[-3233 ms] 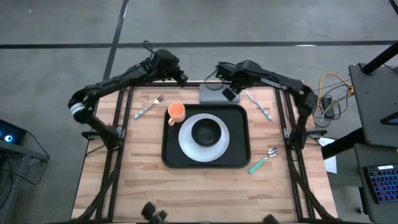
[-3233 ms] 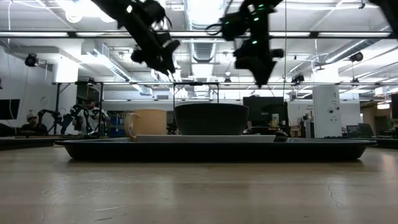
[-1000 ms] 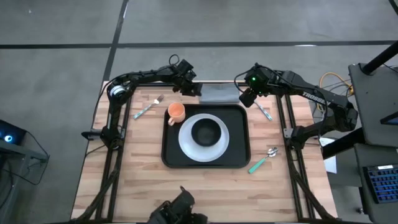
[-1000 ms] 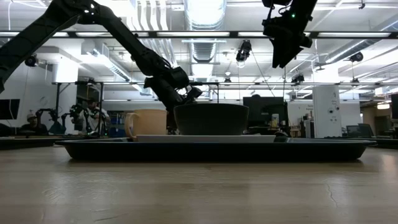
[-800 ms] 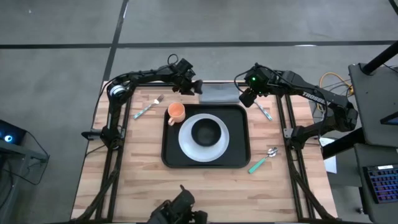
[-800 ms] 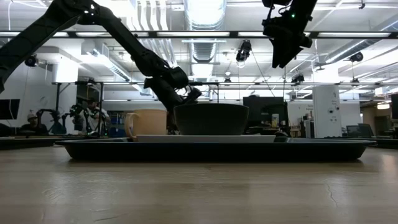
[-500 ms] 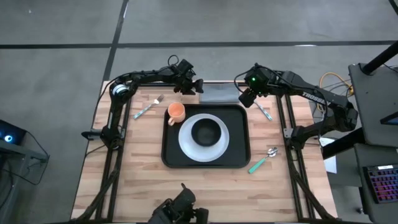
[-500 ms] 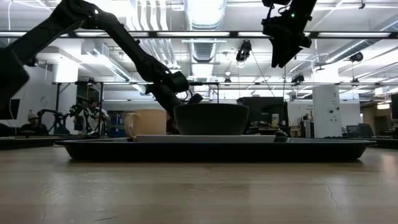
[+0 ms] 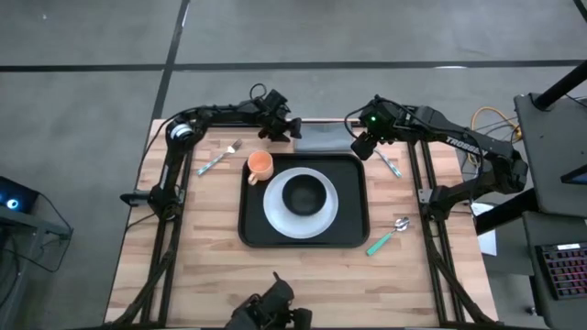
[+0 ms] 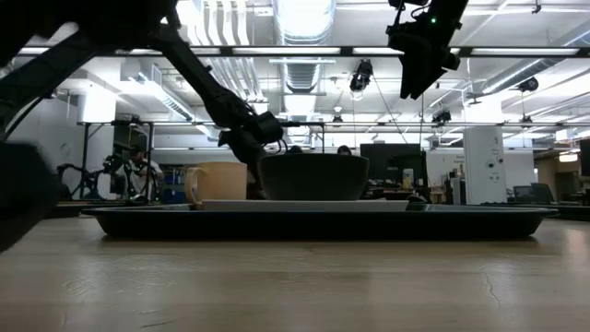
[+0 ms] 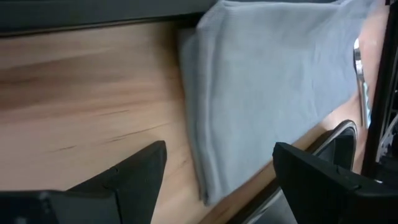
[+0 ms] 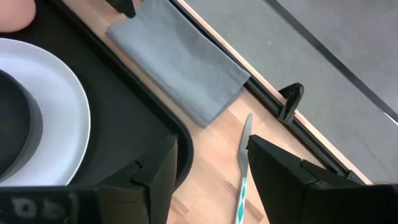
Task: Set up tray
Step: Put the table gray napkin to the right of the white plate on the black serving tray
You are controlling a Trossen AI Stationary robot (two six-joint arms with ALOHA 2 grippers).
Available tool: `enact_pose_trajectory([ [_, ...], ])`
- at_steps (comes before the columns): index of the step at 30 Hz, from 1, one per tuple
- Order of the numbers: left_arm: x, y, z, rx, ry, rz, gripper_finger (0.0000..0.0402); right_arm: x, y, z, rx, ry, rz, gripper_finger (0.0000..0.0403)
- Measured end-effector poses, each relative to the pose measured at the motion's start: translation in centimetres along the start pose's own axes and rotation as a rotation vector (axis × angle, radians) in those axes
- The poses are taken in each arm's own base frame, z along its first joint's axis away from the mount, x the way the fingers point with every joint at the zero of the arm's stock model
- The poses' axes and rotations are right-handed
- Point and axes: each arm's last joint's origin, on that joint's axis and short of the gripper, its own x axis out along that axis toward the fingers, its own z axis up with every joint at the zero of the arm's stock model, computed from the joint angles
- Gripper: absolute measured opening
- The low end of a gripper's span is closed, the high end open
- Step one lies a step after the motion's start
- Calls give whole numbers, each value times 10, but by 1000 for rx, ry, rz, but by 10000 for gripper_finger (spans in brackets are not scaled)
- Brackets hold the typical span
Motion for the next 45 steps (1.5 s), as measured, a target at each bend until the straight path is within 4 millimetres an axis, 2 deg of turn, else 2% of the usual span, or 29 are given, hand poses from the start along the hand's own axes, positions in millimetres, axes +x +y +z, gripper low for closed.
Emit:
enact_pose_trajectory([
  [6, 2, -12, 0, 32, 1, -29, 278, 0, 0, 0, 2, 0, 1, 185],
  [12, 11, -7, 0, 10, 35, -40, 277, 0, 1, 0, 1, 0, 2, 185],
  [16, 13, -6, 1, -1, 54, -39, 255, -3, 0, 2, 2, -10, 4, 185],
  [20, 15, -5, 0, -3, 65, -41, 197, -10, 0, 7, 8, -33, 35, 185],
  [27, 18, -3, -4, 34, 105, -40, 26, -23, -2, 16, 19, -77, 66, 185],
  [28, 18, -3, -5, 41, 108, -40, 14, -24, -2, 17, 19, -83, 68, 185],
  [36, 14, -4, -8, 121, 148, -50, 1, -26, -2, 17, 17, -80, 75, 182],
  [45, -23, -35, -3, 239, 115, -76, 1, -25, -2, 16, -5, -77, 72, 177],
])
